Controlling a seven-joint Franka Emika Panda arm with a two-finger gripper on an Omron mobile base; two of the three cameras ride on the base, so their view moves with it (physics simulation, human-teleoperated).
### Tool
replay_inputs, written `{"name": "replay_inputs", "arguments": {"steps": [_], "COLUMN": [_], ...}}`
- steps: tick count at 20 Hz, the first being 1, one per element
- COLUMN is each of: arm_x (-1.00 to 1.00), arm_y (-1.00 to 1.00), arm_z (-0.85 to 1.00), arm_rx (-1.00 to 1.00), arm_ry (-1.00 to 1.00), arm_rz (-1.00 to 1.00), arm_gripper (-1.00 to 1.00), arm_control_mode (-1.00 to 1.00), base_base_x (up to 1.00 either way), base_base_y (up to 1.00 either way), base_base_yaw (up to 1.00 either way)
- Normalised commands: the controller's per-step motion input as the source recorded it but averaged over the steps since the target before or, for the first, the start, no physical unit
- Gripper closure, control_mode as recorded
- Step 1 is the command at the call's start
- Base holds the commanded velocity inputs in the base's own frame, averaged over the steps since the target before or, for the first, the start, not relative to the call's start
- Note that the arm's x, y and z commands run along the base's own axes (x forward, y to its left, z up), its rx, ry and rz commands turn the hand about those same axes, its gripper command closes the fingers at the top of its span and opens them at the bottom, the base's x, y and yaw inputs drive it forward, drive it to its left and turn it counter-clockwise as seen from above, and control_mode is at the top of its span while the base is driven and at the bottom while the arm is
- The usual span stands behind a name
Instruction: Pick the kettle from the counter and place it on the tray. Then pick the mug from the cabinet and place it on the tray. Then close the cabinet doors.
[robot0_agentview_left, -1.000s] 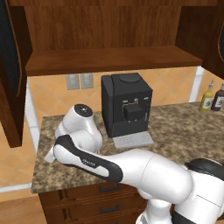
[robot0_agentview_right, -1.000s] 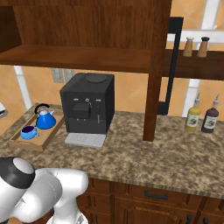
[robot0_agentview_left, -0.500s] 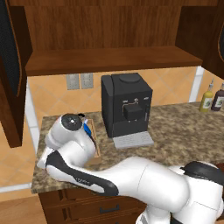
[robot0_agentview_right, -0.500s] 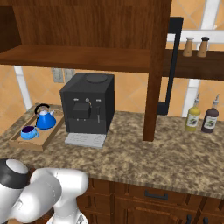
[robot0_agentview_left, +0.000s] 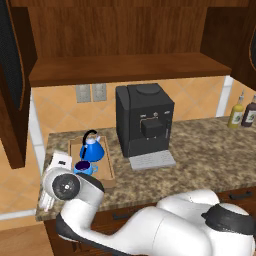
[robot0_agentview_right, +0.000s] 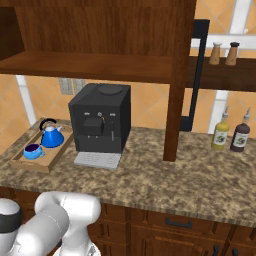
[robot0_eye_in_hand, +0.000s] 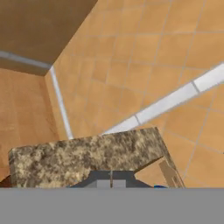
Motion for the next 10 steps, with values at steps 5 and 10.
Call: {"name": "replay_inputs", "arguments": {"steps": [5,10], "arm_x": [-0.04,-0.02], "arm_y": [0.12,0.36], "arm_z": [-0.02,0.00], "arm_rx": [-0.08,-0.07], "arm_ry": [-0.04,-0.30], "arm_rz": [0.00,0.01], "arm_gripper": [1.00,1.00], "arm_control_mode": [-1.00,-1.00], "base_base_x": [0.00,0.00], "base_base_y": [0.00,0.00], "base_base_yaw": [0.00,0.00]}}
